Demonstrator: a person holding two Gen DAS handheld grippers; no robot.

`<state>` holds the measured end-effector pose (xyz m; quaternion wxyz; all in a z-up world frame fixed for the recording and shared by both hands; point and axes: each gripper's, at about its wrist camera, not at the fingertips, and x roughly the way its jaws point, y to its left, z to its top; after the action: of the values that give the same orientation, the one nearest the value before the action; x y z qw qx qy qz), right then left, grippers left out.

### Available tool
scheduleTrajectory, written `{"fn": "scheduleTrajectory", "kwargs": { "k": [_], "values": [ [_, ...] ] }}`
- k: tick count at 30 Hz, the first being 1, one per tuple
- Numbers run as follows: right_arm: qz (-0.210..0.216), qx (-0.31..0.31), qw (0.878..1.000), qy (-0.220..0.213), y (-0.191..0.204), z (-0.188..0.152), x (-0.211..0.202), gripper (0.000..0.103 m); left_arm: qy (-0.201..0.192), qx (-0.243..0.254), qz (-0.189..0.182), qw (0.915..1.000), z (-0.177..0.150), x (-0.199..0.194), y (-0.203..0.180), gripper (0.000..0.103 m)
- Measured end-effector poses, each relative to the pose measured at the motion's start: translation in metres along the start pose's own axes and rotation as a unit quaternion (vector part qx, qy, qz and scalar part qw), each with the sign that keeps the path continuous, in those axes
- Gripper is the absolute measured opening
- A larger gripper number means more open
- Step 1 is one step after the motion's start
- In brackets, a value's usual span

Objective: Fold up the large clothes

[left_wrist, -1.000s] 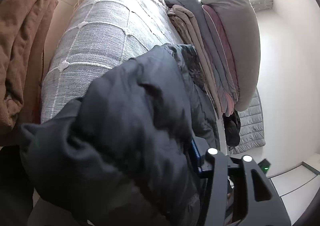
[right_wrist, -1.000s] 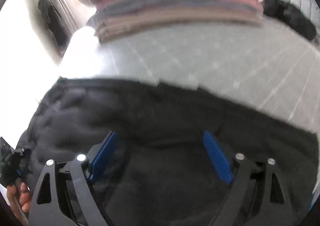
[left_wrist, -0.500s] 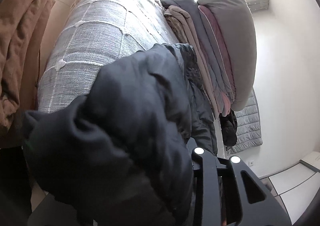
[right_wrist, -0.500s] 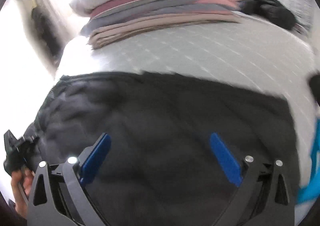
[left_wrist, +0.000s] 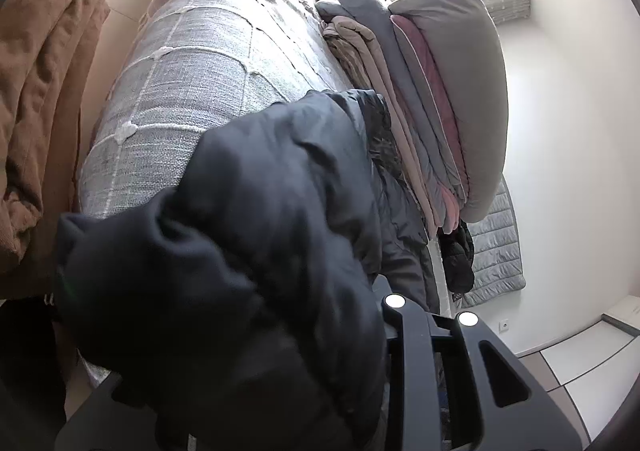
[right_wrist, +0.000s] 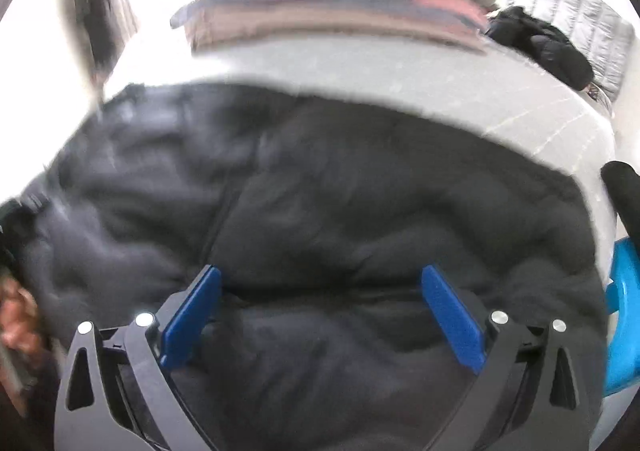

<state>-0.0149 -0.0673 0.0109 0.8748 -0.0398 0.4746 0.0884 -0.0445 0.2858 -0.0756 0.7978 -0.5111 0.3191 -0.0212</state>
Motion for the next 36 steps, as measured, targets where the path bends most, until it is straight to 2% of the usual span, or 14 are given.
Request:
{"fn": "scheduleTrajectory", "kwargs": {
  "k": [1, 4, 6, 9, 10, 12, 15, 17, 19, 22, 24, 27, 30, 36],
  "values": [
    [-0.013, -0.01, 1.0, 0.002, 0.005, -0.005, 0.013, 0.097, 0.0, -0.001, -0.002, 1.0, 0.0, 0.0, 0.0, 0.024],
    [-0.01, 0.007, 1.0, 0.009, 0.007, -0.006, 0.009, 0.096, 0.001, -0.002, -0.002, 1.0, 0.0, -0.002, 0.002, 0.023],
    [0.014, 0.03, 0.999, -0.015, 0.001, -0.002, -0.005, 0.096, 0.004, -0.01, -0.004, 0.9999, 0.001, -0.001, 0.004, 0.023],
    [-0.006, 0.048, 0.998, -0.051, -0.001, 0.008, -0.014, 0.097, 0.003, -0.015, -0.004, 0.9999, 0.0, -0.001, 0.003, 0.023],
    [-0.012, 0.051, 0.998, -0.045, 0.0, 0.01, -0.011, 0.097, 0.002, -0.015, -0.003, 0.9999, 0.0, -0.001, 0.003, 0.023],
    [-0.022, 0.04, 0.999, -0.005, 0.002, 0.013, 0.019, 0.097, 0.001, -0.012, -0.005, 0.9999, -0.001, -0.001, 0.001, 0.023],
    [-0.045, 0.022, 0.999, 0.0, 0.008, 0.012, 0.033, 0.097, -0.004, 0.004, -0.001, 1.0, -0.001, -0.002, -0.007, 0.023],
    [-0.027, 0.039, 0.999, 0.009, 0.004, 0.014, 0.027, 0.097, -0.007, 0.003, 0.0, 1.0, -0.001, -0.004, -0.008, 0.023],
    [-0.003, 0.061, 0.998, -0.023, 0.001, 0.019, 0.012, 0.097, -0.008, -0.001, -0.001, 1.0, 0.0, -0.004, -0.007, 0.023],
    [-0.019, 0.037, 0.998, -0.055, 0.013, 0.024, 0.001, 0.097, -0.012, 0.006, 0.001, 0.9999, -0.001, -0.006, -0.01, 0.023],
    [-0.033, 0.007, 0.999, -0.006, 0.024, 0.025, 0.03, 0.097, -0.016, 0.014, -0.003, 0.9998, -0.002, -0.008, -0.014, 0.023],
    [-0.052, -0.01, 0.998, -0.016, 0.032, 0.025, 0.046, 0.097, -0.031, 0.041, -0.006, 0.9987, -0.003, -0.014, -0.028, 0.023],
    [-0.047, -0.004, 0.999, -0.009, 0.029, 0.026, 0.05, 0.098, -0.051, 0.082, -0.014, 0.9953, -0.007, -0.023, -0.052, 0.023],
    [-0.036, 0.01, 0.999, -0.016, 0.019, 0.021, 0.046, 0.098, -0.068, 0.175, -0.063, 0.9801, -0.032, -0.041, -0.134, 0.022]
  ]
}}
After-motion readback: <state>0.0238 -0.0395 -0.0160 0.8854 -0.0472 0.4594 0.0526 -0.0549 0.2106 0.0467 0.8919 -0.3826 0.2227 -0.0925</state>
